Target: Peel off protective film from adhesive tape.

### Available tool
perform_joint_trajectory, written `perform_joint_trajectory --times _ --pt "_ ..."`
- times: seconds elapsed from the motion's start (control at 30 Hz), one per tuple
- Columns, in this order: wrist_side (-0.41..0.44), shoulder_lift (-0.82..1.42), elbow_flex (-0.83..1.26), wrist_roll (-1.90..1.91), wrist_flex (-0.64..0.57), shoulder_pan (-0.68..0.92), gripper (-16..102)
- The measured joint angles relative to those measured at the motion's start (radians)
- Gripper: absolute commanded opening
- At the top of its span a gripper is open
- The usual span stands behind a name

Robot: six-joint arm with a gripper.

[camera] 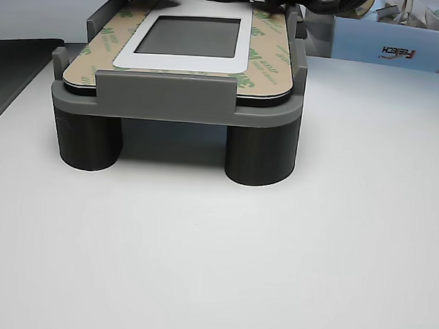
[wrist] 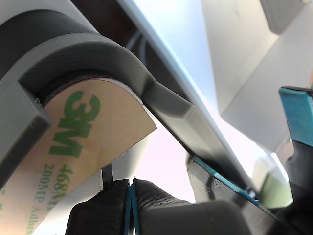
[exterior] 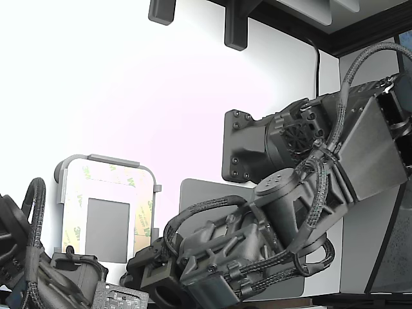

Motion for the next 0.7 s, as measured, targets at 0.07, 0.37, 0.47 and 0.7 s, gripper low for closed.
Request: perform_joint_trajectory --times 0.07,0.37,0.47,0.7 --pt "0.000 0.000 0.002 0.000 -0.003 0.000 -10" --pt "-0.006 0.000 0.038 -0.008 -0.052 0.000 -10" --pt "-0.009 0.000 0.038 -0.023 -0.055 0.000 -10" --pt "-0.014 -0.009 0.012 -0.034 -0.038 -0.006 -8"
